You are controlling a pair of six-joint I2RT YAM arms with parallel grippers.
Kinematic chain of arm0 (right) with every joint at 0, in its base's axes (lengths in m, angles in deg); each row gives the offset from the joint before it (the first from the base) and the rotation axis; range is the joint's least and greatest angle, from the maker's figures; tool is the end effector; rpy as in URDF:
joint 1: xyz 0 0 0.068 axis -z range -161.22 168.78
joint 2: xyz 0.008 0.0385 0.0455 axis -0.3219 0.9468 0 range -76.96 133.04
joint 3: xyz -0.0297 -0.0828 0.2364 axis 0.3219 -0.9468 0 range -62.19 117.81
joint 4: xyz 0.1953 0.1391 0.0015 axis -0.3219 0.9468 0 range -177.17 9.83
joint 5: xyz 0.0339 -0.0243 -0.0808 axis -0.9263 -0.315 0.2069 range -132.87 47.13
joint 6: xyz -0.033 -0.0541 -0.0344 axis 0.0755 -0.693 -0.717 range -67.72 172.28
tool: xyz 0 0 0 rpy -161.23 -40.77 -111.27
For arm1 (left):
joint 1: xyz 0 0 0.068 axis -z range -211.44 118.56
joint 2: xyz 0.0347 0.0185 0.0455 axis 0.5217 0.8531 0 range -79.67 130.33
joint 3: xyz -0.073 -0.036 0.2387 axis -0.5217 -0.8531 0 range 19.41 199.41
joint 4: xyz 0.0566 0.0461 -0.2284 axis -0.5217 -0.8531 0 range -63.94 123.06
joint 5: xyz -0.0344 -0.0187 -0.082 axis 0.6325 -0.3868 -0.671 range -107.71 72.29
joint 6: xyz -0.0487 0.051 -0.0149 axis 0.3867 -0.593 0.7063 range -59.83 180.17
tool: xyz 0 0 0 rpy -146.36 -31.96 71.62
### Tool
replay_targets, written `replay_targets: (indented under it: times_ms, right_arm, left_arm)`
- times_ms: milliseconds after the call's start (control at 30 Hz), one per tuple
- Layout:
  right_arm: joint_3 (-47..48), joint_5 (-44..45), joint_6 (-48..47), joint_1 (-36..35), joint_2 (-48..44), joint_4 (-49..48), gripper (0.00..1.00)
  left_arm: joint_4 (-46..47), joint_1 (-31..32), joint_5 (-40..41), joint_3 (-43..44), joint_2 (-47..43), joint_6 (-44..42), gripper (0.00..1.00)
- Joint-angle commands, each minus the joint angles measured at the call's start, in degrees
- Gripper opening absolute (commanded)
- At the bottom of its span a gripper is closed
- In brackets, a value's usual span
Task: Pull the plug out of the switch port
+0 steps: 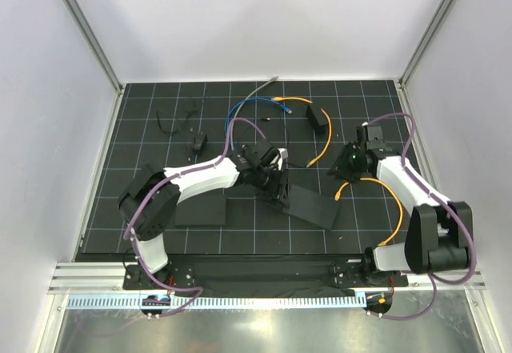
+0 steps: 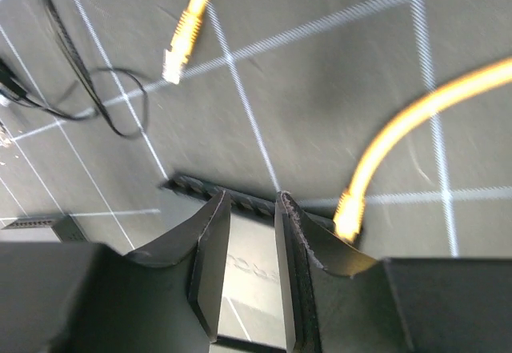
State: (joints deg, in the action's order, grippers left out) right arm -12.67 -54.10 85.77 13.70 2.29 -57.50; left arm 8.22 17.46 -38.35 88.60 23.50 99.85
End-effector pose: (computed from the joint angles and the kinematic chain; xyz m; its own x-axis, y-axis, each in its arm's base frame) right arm 0.2624 0.0349 0.1800 -0.8173 0.4708 -0.3321 0.3184 0.8495 0.4206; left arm 0.2206 -0.2849 0.1646 -0.9597 0.1913 -0.2059 0.2760 0.7792 -0.5627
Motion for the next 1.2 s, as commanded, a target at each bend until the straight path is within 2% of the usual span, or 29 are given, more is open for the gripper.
replay_targets:
  times_ms: [0, 267, 633, 1167]
  right_arm:
    - [-2.75, 2.16, 0.07, 1.30, -4.97, 3.99, 0.36]
    - [-8.73, 3.49, 3.42, 4.29, -9.45, 4.96, 0.36]
    - [-11.63, -0.73, 2.98, 6.58, -8.58, 1.97, 0.38]
    - [-17.52, -12.59, 2.45, 6.49, -6.21, -6.55, 0.38]
  left_arm:
    - [2.16, 1.81, -2.12, 2.53, -0.96, 1.19, 0.52]
    - [4.09, 4.00, -3.70, 4.72, 2.73, 3.65, 0.51]
    - [7.88, 5.94, -5.64, 6.22, 8.27, 6.81, 0.52]
    - [7.88, 5.59, -3.53, 4.64, 9.06, 6.64, 0.52]
